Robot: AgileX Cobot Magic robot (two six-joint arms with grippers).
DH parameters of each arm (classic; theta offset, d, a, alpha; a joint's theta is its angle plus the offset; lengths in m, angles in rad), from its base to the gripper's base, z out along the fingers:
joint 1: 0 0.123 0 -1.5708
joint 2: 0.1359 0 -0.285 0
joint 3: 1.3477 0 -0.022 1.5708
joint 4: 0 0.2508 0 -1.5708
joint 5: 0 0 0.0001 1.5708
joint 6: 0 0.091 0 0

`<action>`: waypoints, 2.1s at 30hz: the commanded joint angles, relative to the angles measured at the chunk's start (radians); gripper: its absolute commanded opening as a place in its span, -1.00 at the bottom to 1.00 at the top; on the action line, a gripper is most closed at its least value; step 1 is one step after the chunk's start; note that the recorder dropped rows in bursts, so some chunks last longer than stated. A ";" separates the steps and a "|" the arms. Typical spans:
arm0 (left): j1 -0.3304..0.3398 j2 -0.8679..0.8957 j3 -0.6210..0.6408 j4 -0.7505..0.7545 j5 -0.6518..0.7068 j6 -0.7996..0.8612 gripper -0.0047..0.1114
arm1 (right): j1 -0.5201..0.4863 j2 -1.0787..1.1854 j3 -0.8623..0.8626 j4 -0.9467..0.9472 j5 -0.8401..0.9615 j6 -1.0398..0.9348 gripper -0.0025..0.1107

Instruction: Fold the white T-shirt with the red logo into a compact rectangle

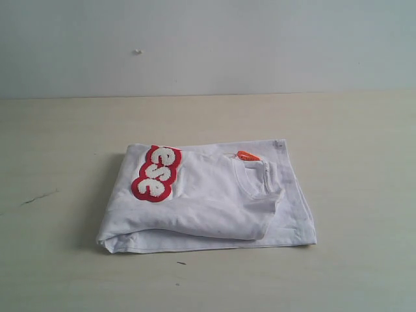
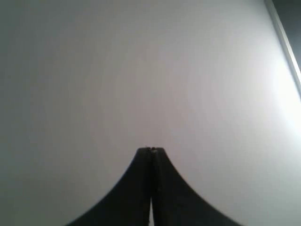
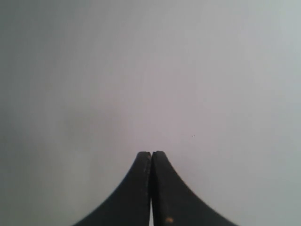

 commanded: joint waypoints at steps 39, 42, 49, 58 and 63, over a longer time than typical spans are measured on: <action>0.242 -0.002 0.003 0.003 0.004 0.003 -0.92 | -0.004 0.001 -0.003 -0.004 0.003 0.004 -0.96; 0.242 -0.002 0.003 0.003 0.004 0.003 -0.92 | -0.004 0.001 -0.003 -0.004 0.003 0.004 -0.96; 0.298 -0.002 0.003 0.003 0.002 0.003 -0.92 | -0.004 0.001 -0.003 -0.004 0.003 0.004 -0.96; 0.338 -0.002 0.003 0.003 0.002 0.003 -0.92 | -0.004 0.001 -0.003 -0.004 0.003 0.004 -0.96; 0.338 -0.002 0.003 0.003 0.002 0.003 -0.92 | -0.004 0.001 -0.003 -0.004 0.003 0.004 -0.96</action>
